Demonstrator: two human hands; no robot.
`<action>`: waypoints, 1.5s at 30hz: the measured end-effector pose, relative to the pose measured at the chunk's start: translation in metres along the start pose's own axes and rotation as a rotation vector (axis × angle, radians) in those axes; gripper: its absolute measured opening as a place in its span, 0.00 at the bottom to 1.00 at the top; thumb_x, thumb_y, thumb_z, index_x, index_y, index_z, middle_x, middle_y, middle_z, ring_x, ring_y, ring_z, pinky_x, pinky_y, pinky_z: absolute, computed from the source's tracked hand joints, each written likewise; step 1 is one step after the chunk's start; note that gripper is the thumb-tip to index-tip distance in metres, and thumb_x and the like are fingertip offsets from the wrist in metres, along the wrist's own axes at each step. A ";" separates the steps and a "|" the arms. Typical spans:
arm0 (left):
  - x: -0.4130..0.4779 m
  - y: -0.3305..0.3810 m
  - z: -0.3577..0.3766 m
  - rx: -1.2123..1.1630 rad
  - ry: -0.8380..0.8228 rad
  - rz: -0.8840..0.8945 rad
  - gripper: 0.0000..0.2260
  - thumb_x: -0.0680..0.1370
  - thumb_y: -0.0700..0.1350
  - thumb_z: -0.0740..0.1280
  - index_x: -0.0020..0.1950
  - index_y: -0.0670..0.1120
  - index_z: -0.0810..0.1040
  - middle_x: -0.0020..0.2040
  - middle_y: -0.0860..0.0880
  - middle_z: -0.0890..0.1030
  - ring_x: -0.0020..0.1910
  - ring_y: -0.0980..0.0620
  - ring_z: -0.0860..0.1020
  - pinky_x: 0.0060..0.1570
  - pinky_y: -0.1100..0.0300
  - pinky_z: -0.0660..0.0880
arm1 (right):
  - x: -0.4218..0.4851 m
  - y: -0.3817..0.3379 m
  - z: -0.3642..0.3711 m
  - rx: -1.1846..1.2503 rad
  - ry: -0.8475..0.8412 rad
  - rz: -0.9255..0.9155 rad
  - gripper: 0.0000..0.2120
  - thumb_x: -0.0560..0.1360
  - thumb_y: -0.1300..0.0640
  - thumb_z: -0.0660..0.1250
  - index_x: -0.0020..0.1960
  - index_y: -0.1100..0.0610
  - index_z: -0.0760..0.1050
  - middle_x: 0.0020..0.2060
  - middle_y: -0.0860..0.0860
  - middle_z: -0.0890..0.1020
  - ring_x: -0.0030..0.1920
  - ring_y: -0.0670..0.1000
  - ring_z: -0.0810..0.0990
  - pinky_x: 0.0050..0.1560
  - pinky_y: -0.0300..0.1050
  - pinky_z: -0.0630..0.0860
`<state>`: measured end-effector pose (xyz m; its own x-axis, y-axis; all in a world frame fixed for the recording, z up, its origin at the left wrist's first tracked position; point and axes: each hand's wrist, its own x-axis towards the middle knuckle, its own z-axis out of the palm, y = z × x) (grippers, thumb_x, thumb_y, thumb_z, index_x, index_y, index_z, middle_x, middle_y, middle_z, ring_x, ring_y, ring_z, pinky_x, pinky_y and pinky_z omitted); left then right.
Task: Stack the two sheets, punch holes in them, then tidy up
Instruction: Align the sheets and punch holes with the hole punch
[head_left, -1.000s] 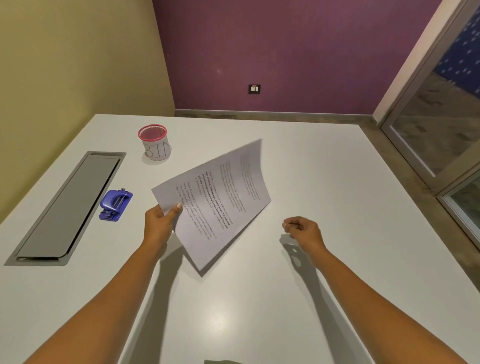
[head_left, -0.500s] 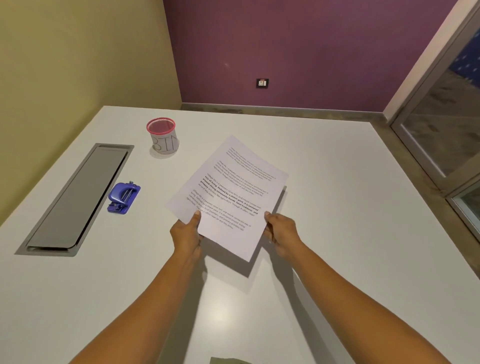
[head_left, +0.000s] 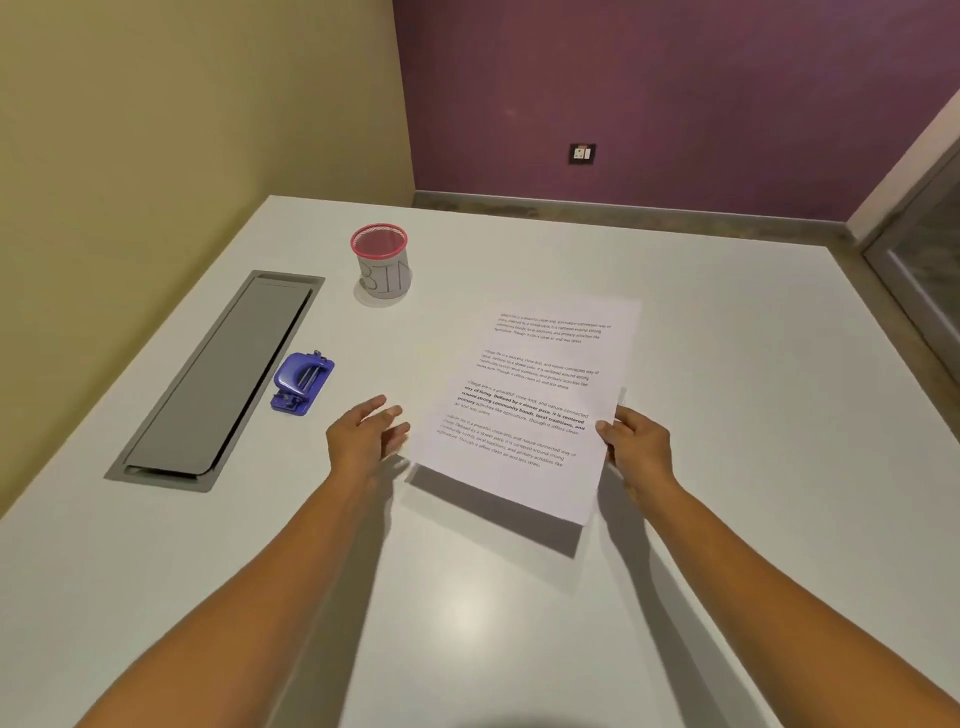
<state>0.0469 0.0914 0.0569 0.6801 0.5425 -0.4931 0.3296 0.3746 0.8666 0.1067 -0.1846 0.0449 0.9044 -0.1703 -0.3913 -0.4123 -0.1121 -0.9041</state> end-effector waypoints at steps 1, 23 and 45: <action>0.009 0.006 -0.006 0.037 0.012 0.008 0.12 0.74 0.35 0.67 0.57 0.41 0.76 0.43 0.45 0.81 0.38 0.49 0.79 0.35 0.62 0.79 | 0.003 0.000 -0.001 0.011 -0.009 -0.006 0.09 0.74 0.65 0.65 0.52 0.57 0.78 0.40 0.56 0.81 0.40 0.54 0.74 0.47 0.50 0.74; 0.140 0.067 -0.060 1.104 0.268 0.203 0.05 0.75 0.37 0.64 0.42 0.36 0.72 0.40 0.39 0.73 0.40 0.43 0.71 0.40 0.56 0.67 | 0.034 0.005 0.019 0.059 -0.089 -0.028 0.12 0.74 0.67 0.65 0.53 0.53 0.76 0.30 0.42 0.83 0.33 0.47 0.79 0.42 0.41 0.75; 0.121 0.055 -0.049 0.524 0.069 -0.002 0.14 0.73 0.39 0.70 0.33 0.44 0.67 0.36 0.44 0.73 0.36 0.45 0.72 0.35 0.55 0.73 | 0.030 0.004 0.001 0.092 -0.144 -0.010 0.11 0.74 0.66 0.65 0.49 0.51 0.77 0.29 0.41 0.83 0.31 0.42 0.80 0.42 0.39 0.73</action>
<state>0.1153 0.2149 0.0412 0.6402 0.5974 -0.4830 0.6258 -0.0409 0.7789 0.1323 -0.1889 0.0292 0.9175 -0.0265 -0.3969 -0.3975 -0.0221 -0.9173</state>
